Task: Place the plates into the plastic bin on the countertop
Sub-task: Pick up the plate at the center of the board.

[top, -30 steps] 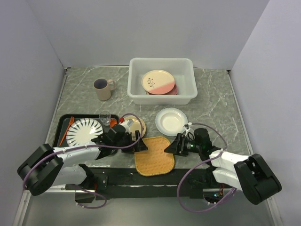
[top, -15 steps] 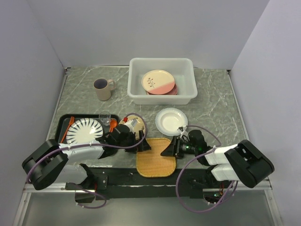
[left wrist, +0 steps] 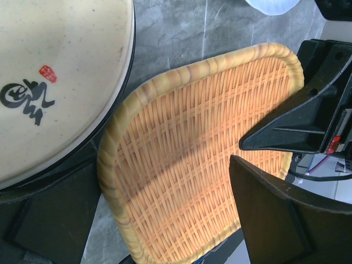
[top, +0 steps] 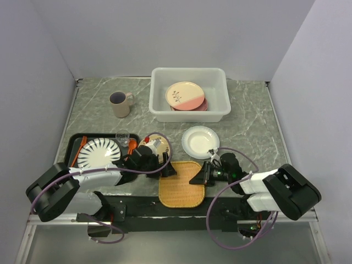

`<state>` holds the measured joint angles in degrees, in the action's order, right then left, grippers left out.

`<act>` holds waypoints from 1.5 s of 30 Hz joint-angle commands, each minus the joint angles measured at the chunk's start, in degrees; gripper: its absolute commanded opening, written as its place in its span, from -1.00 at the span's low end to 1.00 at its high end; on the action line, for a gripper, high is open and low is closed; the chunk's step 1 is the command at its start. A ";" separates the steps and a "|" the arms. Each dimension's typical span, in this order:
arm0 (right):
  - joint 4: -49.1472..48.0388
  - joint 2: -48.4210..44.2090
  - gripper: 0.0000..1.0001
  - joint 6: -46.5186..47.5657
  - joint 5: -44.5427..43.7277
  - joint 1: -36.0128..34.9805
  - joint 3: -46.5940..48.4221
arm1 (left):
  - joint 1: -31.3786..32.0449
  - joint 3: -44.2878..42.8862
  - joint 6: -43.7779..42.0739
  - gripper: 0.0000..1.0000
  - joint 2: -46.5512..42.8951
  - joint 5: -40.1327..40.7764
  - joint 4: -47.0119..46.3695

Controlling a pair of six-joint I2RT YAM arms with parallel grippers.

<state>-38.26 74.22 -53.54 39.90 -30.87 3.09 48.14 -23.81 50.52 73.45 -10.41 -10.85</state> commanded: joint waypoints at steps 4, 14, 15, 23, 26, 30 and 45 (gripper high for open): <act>4.51 -3.81 -1.00 2.65 -2.37 -0.68 0.07 | 1.25 -2.03 -0.07 0.99 0.20 0.74 2.41; 18.20 -13.39 -1.00 6.25 -4.39 -0.68 4.55 | 1.43 -4.84 -2.88 0.99 -7.78 5.05 10.75; 19.35 -15.22 -1.00 6.60 -4.57 -0.68 5.77 | 1.43 -5.62 -3.32 0.99 -8.32 6.62 12.42; 26.13 -19.55 -1.00 9.33 -5.98 -0.68 10.70 | 1.43 -7.74 -4.82 0.99 -11.57 9.36 17.18; 26.48 -19.46 -1.00 9.59 -5.18 -0.68 12.72 | 1.34 -8.79 -5.26 0.99 -12.62 10.24 18.76; 27.80 -19.20 -1.00 10.47 -5.10 -0.68 15.10 | 1.34 -10.20 -5.96 0.99 -14.65 12.52 20.87; 29.56 -14.98 -1.00 13.28 -3.96 -0.59 25.73 | 1.08 -15.03 -8.42 0.99 -18.17 16.65 23.60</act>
<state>-4.78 58.52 -40.91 33.74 -31.35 23.55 49.32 -36.14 43.75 56.82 4.51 12.19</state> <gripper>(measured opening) 0.165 0.994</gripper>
